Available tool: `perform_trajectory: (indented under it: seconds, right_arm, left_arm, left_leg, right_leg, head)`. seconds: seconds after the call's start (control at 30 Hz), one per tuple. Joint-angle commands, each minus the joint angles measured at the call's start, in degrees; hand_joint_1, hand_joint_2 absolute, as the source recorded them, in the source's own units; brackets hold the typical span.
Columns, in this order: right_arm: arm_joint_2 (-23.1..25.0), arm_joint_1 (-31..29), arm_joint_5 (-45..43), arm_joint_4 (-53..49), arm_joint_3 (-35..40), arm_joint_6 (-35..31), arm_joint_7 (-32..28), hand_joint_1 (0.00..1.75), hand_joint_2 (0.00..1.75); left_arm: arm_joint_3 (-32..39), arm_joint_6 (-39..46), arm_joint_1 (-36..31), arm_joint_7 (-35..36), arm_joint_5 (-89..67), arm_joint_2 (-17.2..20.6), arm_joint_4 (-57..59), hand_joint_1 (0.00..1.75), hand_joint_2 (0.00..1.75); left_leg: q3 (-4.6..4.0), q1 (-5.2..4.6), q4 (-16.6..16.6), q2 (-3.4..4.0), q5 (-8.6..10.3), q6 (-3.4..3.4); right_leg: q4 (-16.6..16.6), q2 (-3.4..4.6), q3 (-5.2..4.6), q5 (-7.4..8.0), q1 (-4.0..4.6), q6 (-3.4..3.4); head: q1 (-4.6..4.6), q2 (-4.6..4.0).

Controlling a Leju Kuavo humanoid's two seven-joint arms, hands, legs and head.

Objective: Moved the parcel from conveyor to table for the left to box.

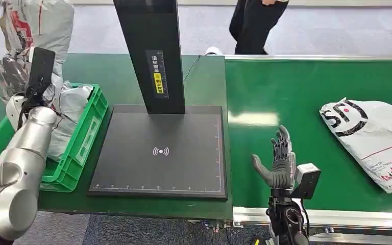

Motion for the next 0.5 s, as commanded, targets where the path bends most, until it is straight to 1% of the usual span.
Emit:
perform_trajectory:
  seconds: [0.03, 0.1, 0.13, 0.23, 0.33, 0.5]
  right_arm:
    - [-0.6, 0.7, -0.1, 0.9, 0.2, 0.2, 0.2, 0.00, 1.75]
    - [-0.6, 0.9, 0.0, 0.6, -0.2, 0.3, 0.4, 0.00, 1.75]
    - [-0.7, 0.9, 0.1, 0.6, -0.4, 0.3, 0.5, 0.00, 1.75]
    - [-0.7, 1.7, 0.3, -0.2, -0.9, 0.5, 0.7, 0.00, 1.75]
    - [-0.3, 1.9, 0.6, -1.3, -1.1, 0.6, 1.2, 0.00, 1.75]
    - [0.2, 1.9, 0.9, -1.9, -1.1, 0.6, 2.1, 0.00, 1.75]
  left_arm:
    - [1.9, -4.0, -4.1, 5.2, -3.8, 2.9, 9.5, 1.75, 1.75]
    - [2.3, -6.0, -2.1, 6.1, -4.9, 3.9, 9.6, 1.75, 1.75]
    - [2.9, -6.0, -1.0, 5.3, -4.8, 4.2, 9.2, 1.75, 1.75]
    - [3.4, -7.6, 2.0, 6.3, -6.4, 4.5, 9.6, 1.75, 1.75]
    - [4.2, -7.4, 4.6, 7.3, -7.3, 4.3, 9.9, 1.75, 1.75]
    - [6.7, -6.9, 7.1, 10.1, -7.8, 4.8, 10.5, 1.75, 1.75]
  left_leg:
    - [0.07, 0.01, 0.0, 0.04, -0.01, 0.01]
    - [0.11, 0.01, -0.1, 0.06, -0.01, 0.01]
    - [0.11, -0.02, -0.1, 0.08, -0.01, 0.01]
    - [0.20, -0.05, -0.1, 0.13, -0.02, 0.02]
    - [0.21, -0.06, -0.2, 0.10, -0.01, 0.03]
    - [0.13, -0.04, -0.1, 0.13, -0.01, 0.02]
  right_leg:
    - [0.0, 0.01, 0.07, 0.00, 0.02, -0.01]
    - [-0.1, 0.02, 0.10, 0.00, 0.02, -0.01]
    - [0.0, 0.05, 0.07, -0.01, -0.01, -0.01]
    - [-0.1, 0.10, 0.15, 0.00, -0.04, 0.00]
    - [-0.1, 0.05, 0.16, -0.02, -0.05, 0.00]
    - [-0.1, 0.08, 0.08, -0.01, -0.03, -0.01]
  head:
    - [0.00, 0.00]
    - [0.00, 0.00]
    - [-0.02, 0.00]
    - [-0.02, 0.00]
    - [0.00, 0.00]
    - [0.00, 0.00]
